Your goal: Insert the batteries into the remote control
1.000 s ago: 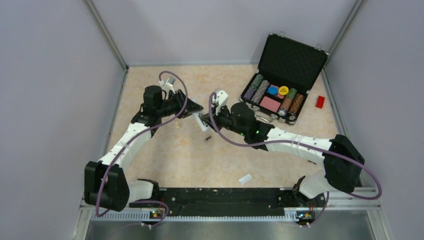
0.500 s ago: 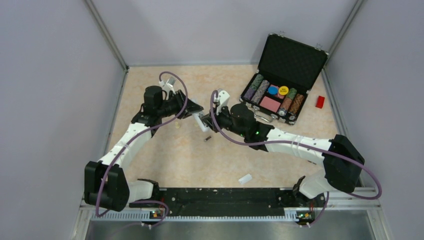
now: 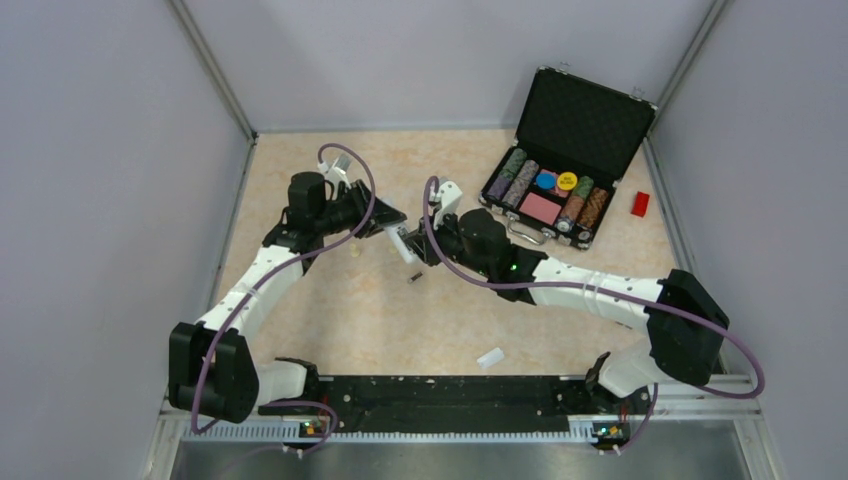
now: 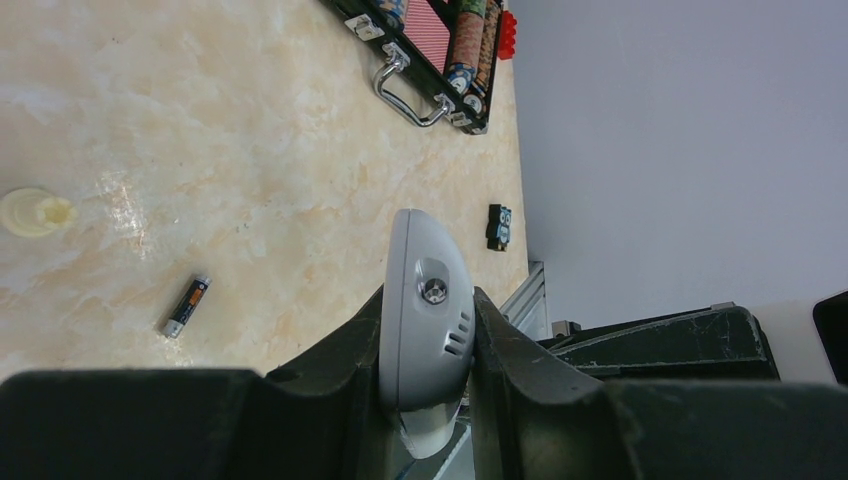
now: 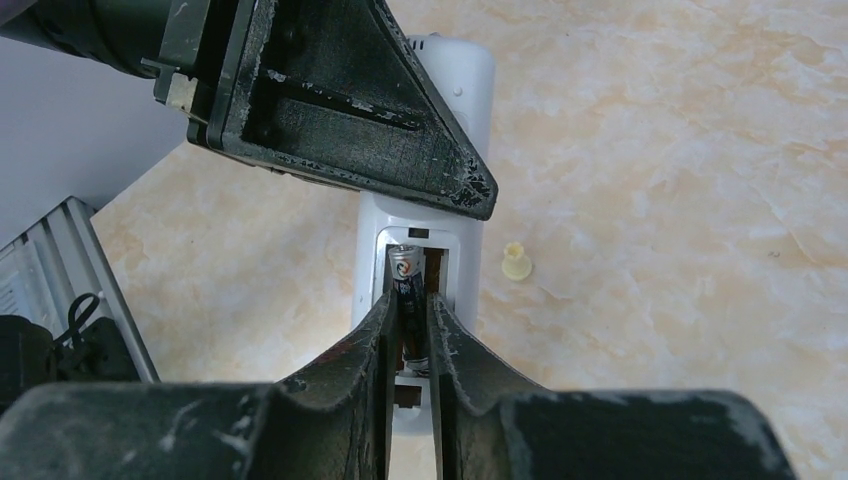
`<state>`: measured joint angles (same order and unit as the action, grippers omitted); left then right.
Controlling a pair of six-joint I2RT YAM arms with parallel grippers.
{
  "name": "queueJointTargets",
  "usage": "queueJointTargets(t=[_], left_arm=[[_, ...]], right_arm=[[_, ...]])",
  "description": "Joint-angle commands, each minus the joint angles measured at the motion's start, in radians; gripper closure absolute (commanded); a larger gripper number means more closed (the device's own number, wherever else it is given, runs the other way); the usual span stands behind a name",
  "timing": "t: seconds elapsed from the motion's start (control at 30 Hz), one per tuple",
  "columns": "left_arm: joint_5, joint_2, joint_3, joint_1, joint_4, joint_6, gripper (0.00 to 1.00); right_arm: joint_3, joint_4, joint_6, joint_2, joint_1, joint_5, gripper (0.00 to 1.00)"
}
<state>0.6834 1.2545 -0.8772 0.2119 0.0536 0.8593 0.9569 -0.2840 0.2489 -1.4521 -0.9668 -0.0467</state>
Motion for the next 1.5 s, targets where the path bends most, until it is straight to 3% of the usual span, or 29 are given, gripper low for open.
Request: queueJointTargets(t=[0.0, 0.37, 0.97, 1.13, 1.3, 1.4, 1.47], left_arm=[[0.031, -0.044, -0.020, 0.001, -0.027, -0.005, 1.00], [0.033, -0.046, -0.017, 0.001, -0.015, -0.007, 1.00], [0.029, -0.046, -0.019, 0.001, -0.013, -0.019, 1.00], [0.026, -0.051, -0.019, 0.001, -0.035, -0.008, 1.00], [0.024, -0.060, -0.017, 0.001, -0.088, 0.025, 1.00], [0.019, -0.069, -0.012, 0.001, -0.136, 0.049, 1.00], [0.011, -0.074, -0.011, 0.001, -0.162, 0.051, 1.00]], right_arm=[[-0.003, 0.046, 0.015, 0.029, -0.003, -0.082, 0.82], [-0.008, 0.052, 0.062, 0.035, -0.003, -0.131, 0.80], [-0.037, 0.002, 0.071, 0.118, -0.003, -0.026, 0.68], [0.009, 0.096, 0.159, 0.171, -0.003, -0.096, 0.48], [0.126, 0.296, 0.317, 0.160, 0.011, -0.171, 0.40], [0.150, 0.372, 0.549, 0.167, 0.044, -0.167, 0.17], [0.144, 0.392, 0.702, 0.177, 0.082, -0.119, 0.08]])
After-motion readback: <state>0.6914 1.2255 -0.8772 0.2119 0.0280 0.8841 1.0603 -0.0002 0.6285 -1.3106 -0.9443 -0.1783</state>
